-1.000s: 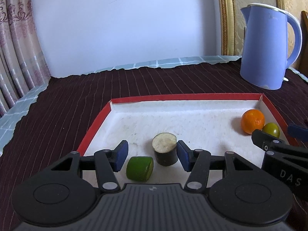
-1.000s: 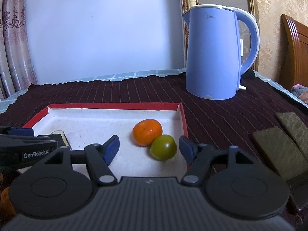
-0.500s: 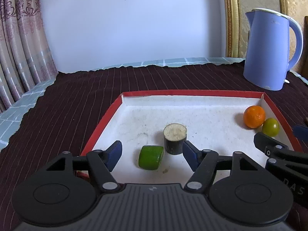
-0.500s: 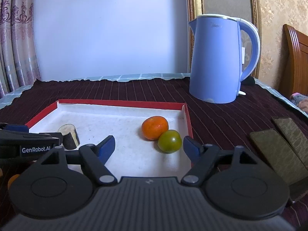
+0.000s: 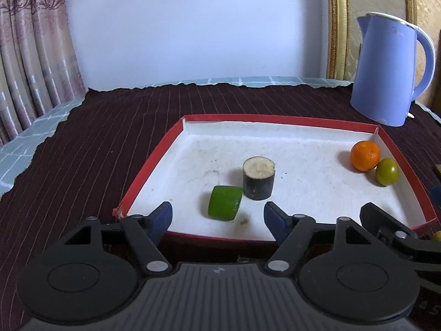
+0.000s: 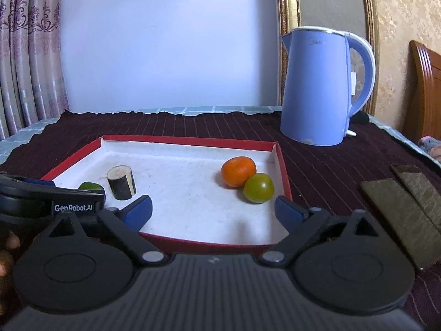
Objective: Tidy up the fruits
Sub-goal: 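Withdraw both open tools from the tray toward the fruits beside it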
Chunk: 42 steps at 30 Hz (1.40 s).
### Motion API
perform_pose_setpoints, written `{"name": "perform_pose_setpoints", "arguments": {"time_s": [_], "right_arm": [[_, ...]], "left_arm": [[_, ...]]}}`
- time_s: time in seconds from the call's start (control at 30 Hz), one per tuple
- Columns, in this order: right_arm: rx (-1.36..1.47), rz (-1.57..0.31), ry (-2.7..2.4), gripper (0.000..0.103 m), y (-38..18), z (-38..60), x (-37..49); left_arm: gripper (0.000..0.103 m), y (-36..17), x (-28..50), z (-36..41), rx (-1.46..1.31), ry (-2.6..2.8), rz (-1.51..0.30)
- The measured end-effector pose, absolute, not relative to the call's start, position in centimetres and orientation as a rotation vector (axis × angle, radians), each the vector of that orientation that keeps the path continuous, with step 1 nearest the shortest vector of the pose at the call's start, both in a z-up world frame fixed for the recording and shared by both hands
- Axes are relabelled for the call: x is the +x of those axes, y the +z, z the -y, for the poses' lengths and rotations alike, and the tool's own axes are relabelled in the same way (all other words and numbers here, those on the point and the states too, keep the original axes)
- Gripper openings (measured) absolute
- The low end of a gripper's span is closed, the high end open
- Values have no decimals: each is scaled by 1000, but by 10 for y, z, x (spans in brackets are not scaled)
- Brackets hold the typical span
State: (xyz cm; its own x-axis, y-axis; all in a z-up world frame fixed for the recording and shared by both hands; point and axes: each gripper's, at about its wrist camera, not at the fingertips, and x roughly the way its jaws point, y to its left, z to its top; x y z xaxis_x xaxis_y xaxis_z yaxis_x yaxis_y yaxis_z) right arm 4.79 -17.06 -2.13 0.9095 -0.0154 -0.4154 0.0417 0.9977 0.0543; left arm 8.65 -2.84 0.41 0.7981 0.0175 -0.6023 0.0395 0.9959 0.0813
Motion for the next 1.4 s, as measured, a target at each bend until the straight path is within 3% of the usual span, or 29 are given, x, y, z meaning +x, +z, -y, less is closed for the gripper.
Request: {"name": "perform_pose_setpoints", "arguments": {"time_s": [0.17, 0.23, 0.57, 0.73, 1.4], "right_arm": [[70, -426, -20, 103, -18, 170, 42], [67, -432, -26, 103, -18, 170, 41], [69, -452, -55, 103, -21, 176, 32], [103, -461, -38, 103, -23, 181, 27], [134, -419, -12, 103, -26, 211, -6]], "left_arm": [[77, 5, 81, 25, 92, 1, -637], [85, 4, 80, 24, 93, 10, -635], [87, 3, 75, 16, 62, 14, -636], [98, 2, 68, 18, 87, 38, -606], [99, -2, 17, -24, 29, -71, -558]]}}
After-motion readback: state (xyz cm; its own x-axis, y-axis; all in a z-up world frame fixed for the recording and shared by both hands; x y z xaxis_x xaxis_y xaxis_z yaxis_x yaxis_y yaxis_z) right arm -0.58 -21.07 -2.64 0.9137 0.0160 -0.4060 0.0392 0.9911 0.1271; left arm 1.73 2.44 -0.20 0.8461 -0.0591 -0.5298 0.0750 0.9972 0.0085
